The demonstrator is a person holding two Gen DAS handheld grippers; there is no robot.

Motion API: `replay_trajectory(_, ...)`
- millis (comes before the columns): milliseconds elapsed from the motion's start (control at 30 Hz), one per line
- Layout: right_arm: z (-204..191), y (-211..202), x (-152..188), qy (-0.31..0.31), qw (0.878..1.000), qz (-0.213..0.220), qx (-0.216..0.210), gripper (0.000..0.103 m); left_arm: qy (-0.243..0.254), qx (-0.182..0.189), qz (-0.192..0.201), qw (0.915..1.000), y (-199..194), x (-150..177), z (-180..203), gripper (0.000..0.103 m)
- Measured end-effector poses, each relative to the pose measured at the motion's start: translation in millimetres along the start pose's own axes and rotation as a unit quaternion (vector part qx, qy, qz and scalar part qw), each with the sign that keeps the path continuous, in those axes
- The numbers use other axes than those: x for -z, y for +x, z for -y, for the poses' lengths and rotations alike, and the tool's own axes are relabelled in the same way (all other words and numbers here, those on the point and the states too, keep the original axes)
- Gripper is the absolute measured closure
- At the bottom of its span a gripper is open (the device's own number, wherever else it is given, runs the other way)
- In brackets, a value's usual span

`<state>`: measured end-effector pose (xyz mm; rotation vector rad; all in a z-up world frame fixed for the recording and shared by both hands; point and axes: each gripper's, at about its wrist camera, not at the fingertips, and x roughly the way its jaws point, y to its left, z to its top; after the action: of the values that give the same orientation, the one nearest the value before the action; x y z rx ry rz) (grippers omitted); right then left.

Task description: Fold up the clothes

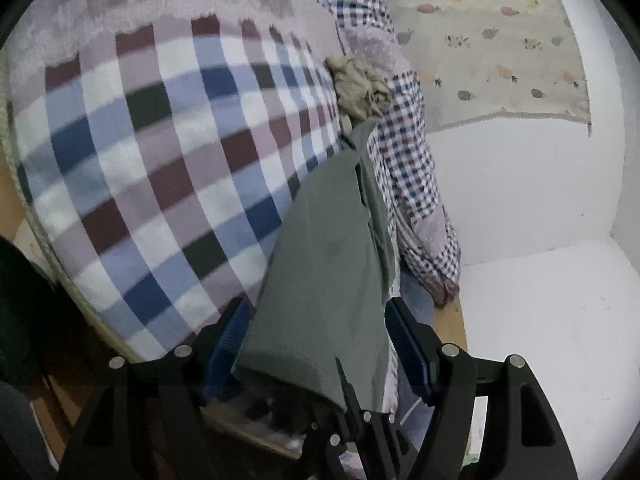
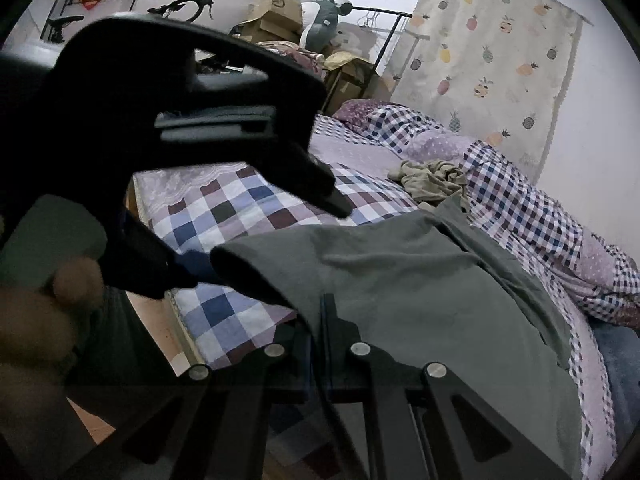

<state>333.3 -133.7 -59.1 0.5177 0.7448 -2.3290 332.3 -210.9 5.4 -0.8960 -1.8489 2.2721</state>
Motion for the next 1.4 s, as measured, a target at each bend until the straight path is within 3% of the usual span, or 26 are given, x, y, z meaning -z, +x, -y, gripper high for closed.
replay_trajectory(33, -0.4, 0.2, 0.2, -0.001, 1.0, -0.001, 0.0, 0.1, -0.001, 0.001, 0.005, 1.0, 1.1, -0.8, 0.1, 0.032)
replay_trajectory(167, -2.2, 0.0, 0.8, -0.006, 1.0, -0.001, 0.003, 0.1, 0.001, -0.001, 0.004, 1.0, 2.2, -0.8, 0.3, 0.061)
replay_trajectory(233, -2.1, 0.4, 1.4, -0.008, 1.0, -0.002, 0.004, 0.1, 0.003, -0.003, 0.0, 1.0, 2.2, -0.2, 0.4, 0.067)
replay_trajectory(400, -2.8, 0.7, 3.3, -0.014, 1.0, -0.004, 0.006, 0.1, -0.002, -0.004, 0.006, 1.0, -3.9, -0.2, -1.2, 0.07)
replay_trajectory(667, -6.4, 0.8, 5.7, -0.027, 1.0, -0.007, 0.012, 0.1, 0.002, -0.007, 0.016, 0.9998, -13.8, -3.7, -0.9, 0.097)
replay_trajectory(800, -9.5, 3.8, 9.3, -0.039, 0.999, -0.013, 0.028, 0.098, 0.024, -0.016, 0.018, 0.9994, -15.7, -5.9, 6.8, 0.1)
replay_trajectory(867, -10.8, 5.7, 11.5, -0.045, 0.998, -0.018, 0.041, 0.092, 0.031, -0.018, 0.017, 0.9992, -16.2, -6.6, 11.1, 0.1)
replay_trajectory(933, -10.6, 8.0, 15.1, -0.05, 0.997, -0.023, 0.052, 0.08, 0.039, -0.015, 0.017, 0.999, -18.5, -6.9, 15.5, 0.101)
replay_trajectory(1033, -7.7, 11.0, 21.8, -0.061, 0.995, -0.03, 0.069, 0.074, 0.054, -0.008, 0.018, 0.9984, -22.3, -8.5, 23.2, 0.101)
replay_trajectory(1400, 25.0, 7.1, 50.5, -0.088, 0.985, -0.067, 0.133, 0.073, 0.093, 0.015, 0.016, 0.9954, -31.2, -14.5, 54.5, 0.102)
